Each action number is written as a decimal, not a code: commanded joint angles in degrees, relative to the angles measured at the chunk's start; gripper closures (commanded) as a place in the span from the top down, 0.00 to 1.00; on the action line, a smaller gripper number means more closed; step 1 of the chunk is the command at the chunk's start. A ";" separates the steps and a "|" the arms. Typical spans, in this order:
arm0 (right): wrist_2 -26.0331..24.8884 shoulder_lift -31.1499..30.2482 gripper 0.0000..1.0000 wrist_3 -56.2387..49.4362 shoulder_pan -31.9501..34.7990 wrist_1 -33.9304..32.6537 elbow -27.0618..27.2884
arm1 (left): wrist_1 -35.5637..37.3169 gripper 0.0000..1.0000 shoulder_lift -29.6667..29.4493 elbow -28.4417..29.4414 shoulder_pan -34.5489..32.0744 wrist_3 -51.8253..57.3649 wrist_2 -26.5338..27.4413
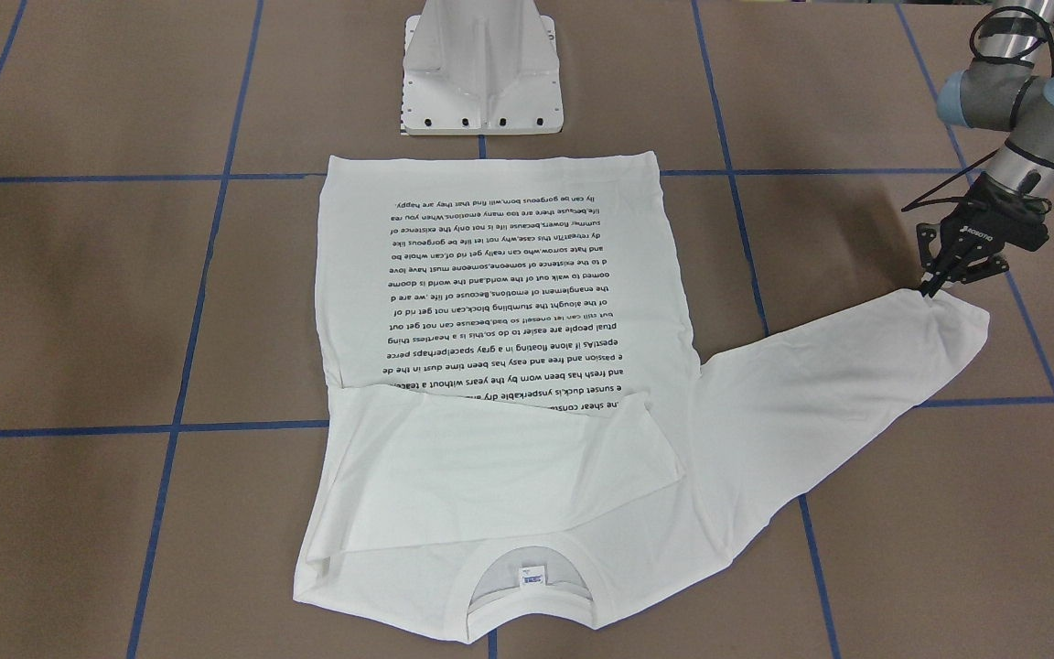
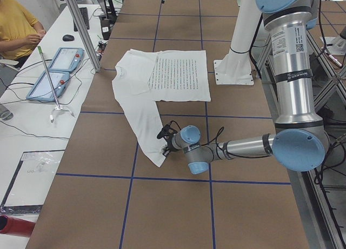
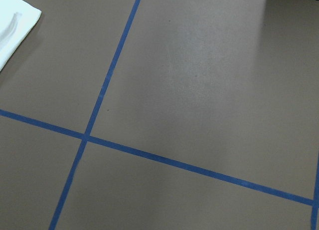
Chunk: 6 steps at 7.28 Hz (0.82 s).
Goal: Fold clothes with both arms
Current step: 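Grasp the sleeve cuff nearest the left gripper with the left gripper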
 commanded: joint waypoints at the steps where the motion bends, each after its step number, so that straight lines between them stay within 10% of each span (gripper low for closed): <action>1: 0.00 0.02 1.00 0.04 0.00 0.00 -0.01 | 0.02 0.00 -7.69 -0.61 -2.27 -0.88 -0.41; 6: -0.09 0.02 1.00 0.04 0.00 0.00 -0.54 | 22.72 0.00 -35.61 -0.26 -2.64 -17.12 -0.41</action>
